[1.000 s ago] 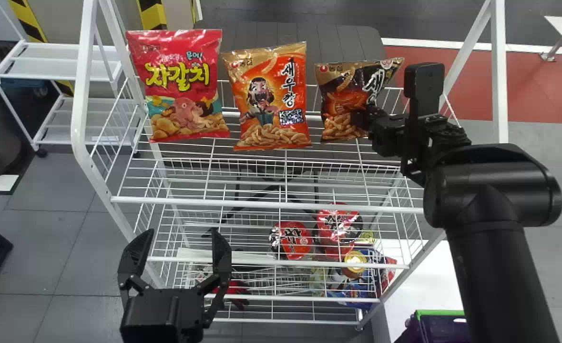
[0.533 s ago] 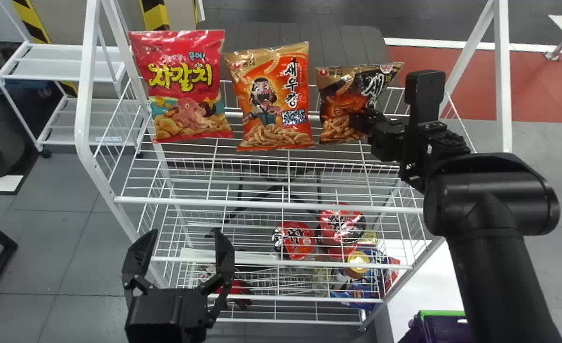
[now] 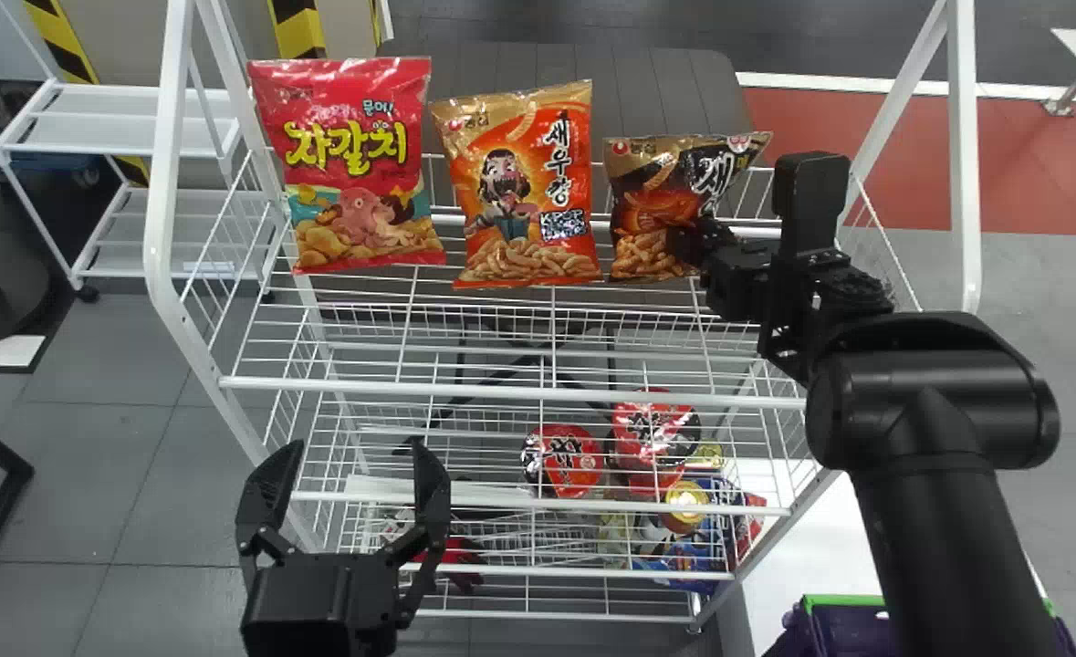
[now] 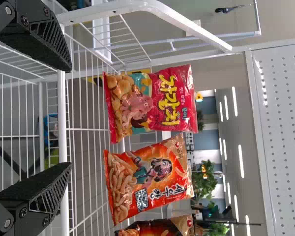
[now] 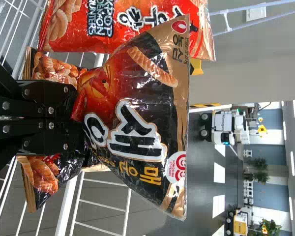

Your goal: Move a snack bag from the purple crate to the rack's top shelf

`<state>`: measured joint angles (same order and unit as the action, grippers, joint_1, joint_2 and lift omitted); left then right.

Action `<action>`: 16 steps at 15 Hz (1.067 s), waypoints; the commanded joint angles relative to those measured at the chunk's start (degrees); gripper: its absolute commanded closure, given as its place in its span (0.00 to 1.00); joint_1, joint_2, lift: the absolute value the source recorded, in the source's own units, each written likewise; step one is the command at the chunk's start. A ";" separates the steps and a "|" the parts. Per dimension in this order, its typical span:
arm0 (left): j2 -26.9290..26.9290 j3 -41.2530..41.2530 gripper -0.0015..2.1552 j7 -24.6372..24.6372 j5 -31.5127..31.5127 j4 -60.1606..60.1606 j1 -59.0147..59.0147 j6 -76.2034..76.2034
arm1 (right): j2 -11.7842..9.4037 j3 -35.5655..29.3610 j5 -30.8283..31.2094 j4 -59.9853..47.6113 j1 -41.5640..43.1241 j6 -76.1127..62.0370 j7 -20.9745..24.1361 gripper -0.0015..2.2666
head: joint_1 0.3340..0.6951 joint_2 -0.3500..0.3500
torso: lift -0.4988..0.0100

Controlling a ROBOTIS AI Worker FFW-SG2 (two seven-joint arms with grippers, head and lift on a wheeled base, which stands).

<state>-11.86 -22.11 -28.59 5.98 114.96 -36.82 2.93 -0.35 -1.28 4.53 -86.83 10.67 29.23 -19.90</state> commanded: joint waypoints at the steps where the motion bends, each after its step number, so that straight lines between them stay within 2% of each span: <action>1: 0.00 0.05 0.06 -0.15 0.00 0.00 0.00 0.10 | 0.40 0.49 -0.05 0.08 -0.04 -0.26 0.65 0.87 | 1.00 0.44 | 0.98; 3: -0.09 0.05 0.06 -0.24 0.00 -0.18 0.00 0.10 | 0.40 0.66 -0.05 0.17 -0.04 -0.44 1.00 0.81 | 1.00 0.44 | 0.98; 5: 0.00 0.05 0.06 -0.15 0.00 -0.18 0.00 0.10 | 0.40 0.92 -0.14 0.87 -0.04 -1.14 1.27 0.81 | 1.00 0.44 | 0.98; 6: 0.00 0.05 0.06 -0.06 0.00 -0.26 0.00 0.27 | 0.40 0.92 -0.14 1.40 -0.04 -1.84 1.27 0.76 | 1.00 0.45 | 0.98; 8: 0.00 0.05 0.06 0.03 0.00 -0.26 0.09 0.45 | 0.40 1.01 -0.14 2.46 -0.04 -2.90 1.27 0.75 | 1.00 0.45 | 0.98; 9: 0.00 0.05 0.06 0.03 -0.09 -0.26 0.09 0.45 | 0.40 1.01 -0.49 2.98 -0.04 -3.43 1.27 0.72 | 1.00 0.45 | 0.98; 10: 0.00 0.05 0.06 0.03 -0.09 -0.26 0.17 0.45 | 0.40 1.01 -0.58 3.42 -0.04 -3.95 1.35 0.64 | 1.00 0.45 | 0.98; 13: 0.00 0.05 0.06 0.03 -0.09 -0.35 0.17 0.45 | 0.40 1.10 -0.58 4.04 -0.04 -5.01 1.44 0.62 | 1.00 0.45 | 0.98; 15: 0.00 0.05 0.06 0.03 -0.09 -0.35 0.17 0.45 | 0.40 1.10 -0.58 4.74 -0.04 -6.59 1.53 0.39 | 1.00 0.45 | 0.98; 16: 0.00 0.05 0.06 -0.06 -0.09 -0.35 0.17 0.45 | 0.40 1.10 -0.84 4.92 -0.04 -6.76 1.53 0.24 | 1.00 0.45 | 0.98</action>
<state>-11.86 -22.06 -28.60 5.89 114.61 -36.65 3.38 -0.35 -0.18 3.92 -82.27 10.63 23.01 -18.36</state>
